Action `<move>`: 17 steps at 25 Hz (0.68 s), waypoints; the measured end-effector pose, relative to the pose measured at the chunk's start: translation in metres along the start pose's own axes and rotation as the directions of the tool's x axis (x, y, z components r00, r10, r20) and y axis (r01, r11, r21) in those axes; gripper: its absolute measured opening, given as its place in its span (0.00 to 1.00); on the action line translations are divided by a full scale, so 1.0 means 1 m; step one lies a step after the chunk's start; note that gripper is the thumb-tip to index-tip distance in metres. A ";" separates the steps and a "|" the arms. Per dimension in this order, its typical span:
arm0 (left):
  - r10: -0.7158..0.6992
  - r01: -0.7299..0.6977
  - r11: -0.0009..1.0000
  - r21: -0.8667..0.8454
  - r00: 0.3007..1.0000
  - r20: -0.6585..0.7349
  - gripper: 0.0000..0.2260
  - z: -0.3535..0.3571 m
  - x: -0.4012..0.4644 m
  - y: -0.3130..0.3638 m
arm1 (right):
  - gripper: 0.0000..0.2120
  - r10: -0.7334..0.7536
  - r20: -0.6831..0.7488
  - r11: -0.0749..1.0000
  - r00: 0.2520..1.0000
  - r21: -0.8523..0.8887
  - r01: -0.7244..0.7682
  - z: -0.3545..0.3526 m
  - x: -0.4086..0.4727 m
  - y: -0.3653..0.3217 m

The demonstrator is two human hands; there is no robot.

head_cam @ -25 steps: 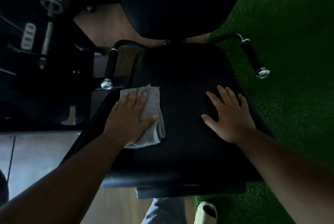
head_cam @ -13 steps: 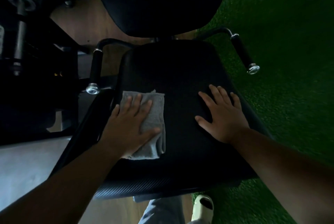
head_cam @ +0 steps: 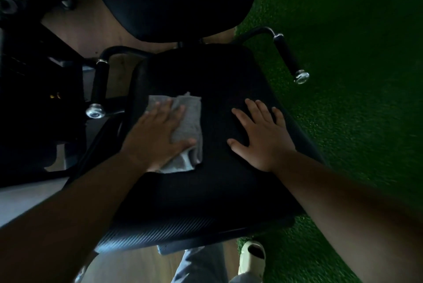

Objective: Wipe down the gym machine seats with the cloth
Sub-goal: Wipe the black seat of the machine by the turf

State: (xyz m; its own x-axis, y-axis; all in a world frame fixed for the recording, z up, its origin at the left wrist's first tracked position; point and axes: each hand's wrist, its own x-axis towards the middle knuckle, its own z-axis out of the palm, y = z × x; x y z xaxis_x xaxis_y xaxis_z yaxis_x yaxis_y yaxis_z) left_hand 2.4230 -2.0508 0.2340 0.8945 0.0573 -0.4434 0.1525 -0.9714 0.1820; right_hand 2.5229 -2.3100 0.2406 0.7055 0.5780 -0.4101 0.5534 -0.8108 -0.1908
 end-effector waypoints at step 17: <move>-0.423 0.409 0.865 -0.290 0.906 0.017 0.44 -0.006 0.044 -0.053 | 0.35 0.015 0.060 0.999 0.998 -0.051 -0.012 -0.023 0.098 -0.012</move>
State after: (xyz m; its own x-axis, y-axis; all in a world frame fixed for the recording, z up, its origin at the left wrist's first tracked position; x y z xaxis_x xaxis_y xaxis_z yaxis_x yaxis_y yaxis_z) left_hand 2.4573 -1.9953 0.2101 0.7387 0.4591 -0.4935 0.6200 -0.7500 0.2305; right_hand 2.5957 -2.2417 0.2227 0.6858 0.5591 -0.4659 0.5666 -0.8120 -0.1404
